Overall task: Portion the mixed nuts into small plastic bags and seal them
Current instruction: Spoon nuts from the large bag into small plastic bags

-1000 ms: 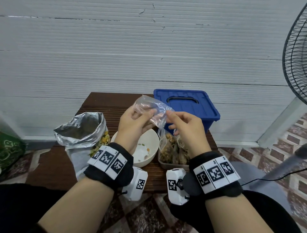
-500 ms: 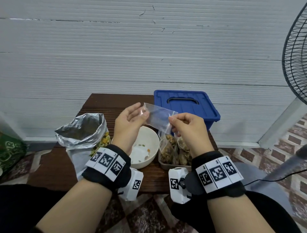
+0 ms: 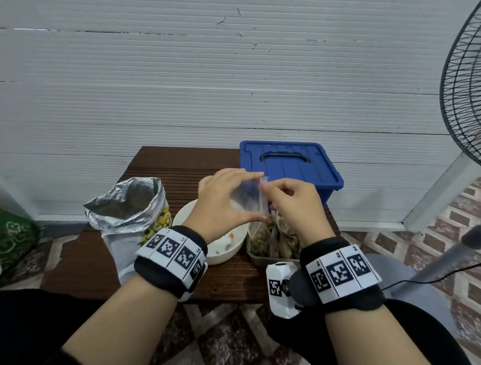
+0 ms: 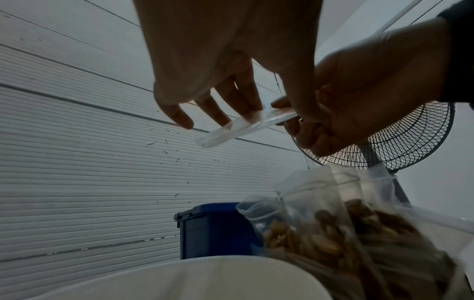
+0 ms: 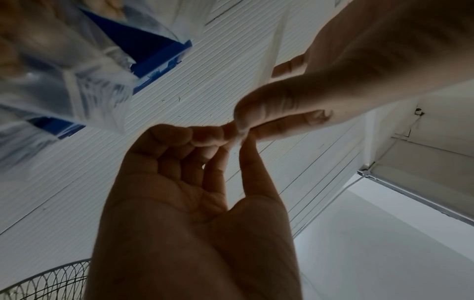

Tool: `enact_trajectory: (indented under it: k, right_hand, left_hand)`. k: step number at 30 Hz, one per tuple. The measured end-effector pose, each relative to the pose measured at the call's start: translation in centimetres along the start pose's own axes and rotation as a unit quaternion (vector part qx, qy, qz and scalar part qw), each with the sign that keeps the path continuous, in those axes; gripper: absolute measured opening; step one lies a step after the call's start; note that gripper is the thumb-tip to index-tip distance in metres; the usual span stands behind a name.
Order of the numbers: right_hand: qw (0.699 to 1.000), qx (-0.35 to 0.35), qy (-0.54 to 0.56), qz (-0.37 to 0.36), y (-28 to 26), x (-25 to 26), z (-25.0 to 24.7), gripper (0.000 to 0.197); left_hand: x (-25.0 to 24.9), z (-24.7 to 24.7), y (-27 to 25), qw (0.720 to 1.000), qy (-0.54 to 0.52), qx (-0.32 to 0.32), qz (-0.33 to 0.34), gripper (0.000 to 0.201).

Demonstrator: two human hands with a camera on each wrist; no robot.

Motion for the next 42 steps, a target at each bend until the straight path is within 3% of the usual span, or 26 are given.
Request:
enact_trajectory:
  k: [3,7,18,25,31,42]
  right_hand:
    - [0.999,-0.002,0.042,0.03,0.0,0.0,-0.1,0.03]
    - [0.999,0.016,0.043,0.018,-0.1,0.1,-0.3,0.018]
    - [1.0,-0.006,-0.007,-0.012,0.4,-0.2,-0.2,0.009]
    - [1.0,-0.01,0.016,-0.007,0.4,0.3,0.2,0.012]
    - [0.999,0.034,0.001,-0.027,-0.2,1.1,2.7,0.014]
    - [0.988,0.11,-0.084,-0.075,-1.6,2.8,10.1,0.01]
  left_hand:
    - [0.0,-0.2,-0.1,0.999,-0.026,-0.03,0.005,0.067]
    - [0.0,-0.4,-0.1,0.996,-0.057,-0.064,0.008,0.063]
    - [-0.3,-0.9,-0.3,0.994,-0.074,-0.079,-0.03,0.042]
    - [0.1,-2.7,-0.7,0.988,-0.097,-0.098,-0.066,0.041]
    - [1.2,-6.1,-1.4,0.979,-0.095,-0.149,-0.101,0.041]
    - [4.4,-15.4,-5.3,0.936,-0.081,-0.3,-0.166,0.041]
Point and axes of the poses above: each hand's wrist, its own y-axis towards the middle knuckle, its own z-axis out of the palm, x = y × z, the point moved 2 cm from there along y, towards the middle knuckle, and after that the axes turned 13 degrees about z, right-handed, at the moved point
